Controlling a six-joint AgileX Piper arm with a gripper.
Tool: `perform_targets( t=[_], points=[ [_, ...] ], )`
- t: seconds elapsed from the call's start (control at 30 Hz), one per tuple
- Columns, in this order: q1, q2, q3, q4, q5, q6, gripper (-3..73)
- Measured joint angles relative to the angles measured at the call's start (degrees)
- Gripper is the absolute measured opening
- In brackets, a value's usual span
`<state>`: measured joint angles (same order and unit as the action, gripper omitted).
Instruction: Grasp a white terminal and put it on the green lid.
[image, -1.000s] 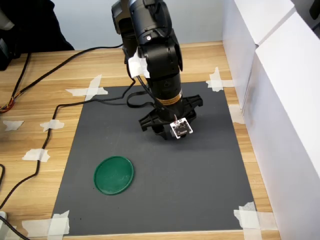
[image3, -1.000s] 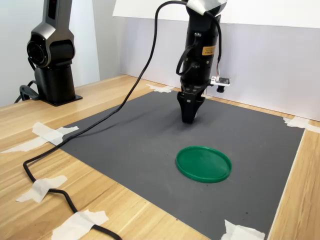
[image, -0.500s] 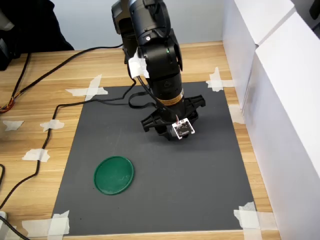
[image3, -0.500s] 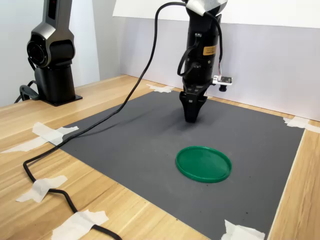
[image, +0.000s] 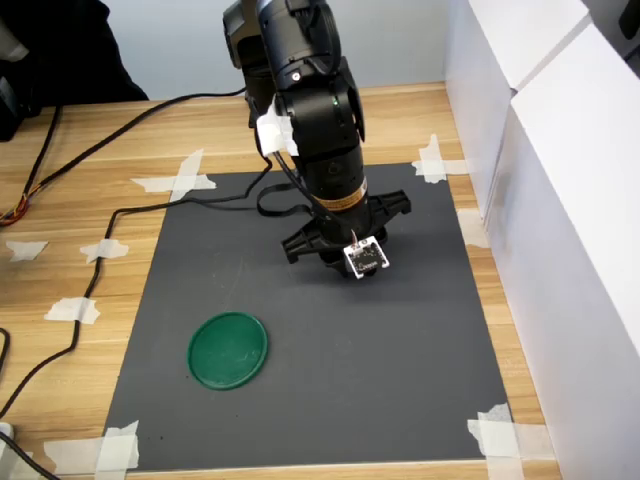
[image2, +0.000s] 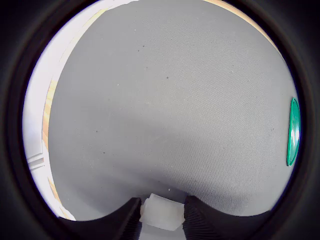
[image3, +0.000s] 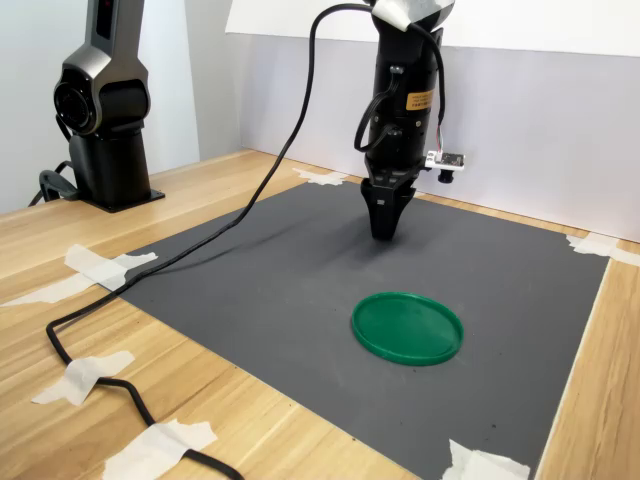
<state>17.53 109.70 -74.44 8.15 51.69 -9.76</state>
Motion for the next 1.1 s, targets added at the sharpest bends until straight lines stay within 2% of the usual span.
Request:
perform_targets(
  t=[0.3, 0.43, 0.77, 1.1],
  points=[
    [-1.49, 0.00, -5.02, 0.00, 6.43, -0.46, 32.0],
    [-5.16, 0.00, -8.61, -0.06, 8.96, -0.92, 32.0],
    [-17.12, 0.79, -12.58, -1.32, 9.51, -5.25, 32.0],
    [-21.44, 6.52, -18.55, -3.83, 9.63, -6.93, 32.0]
  ],
)
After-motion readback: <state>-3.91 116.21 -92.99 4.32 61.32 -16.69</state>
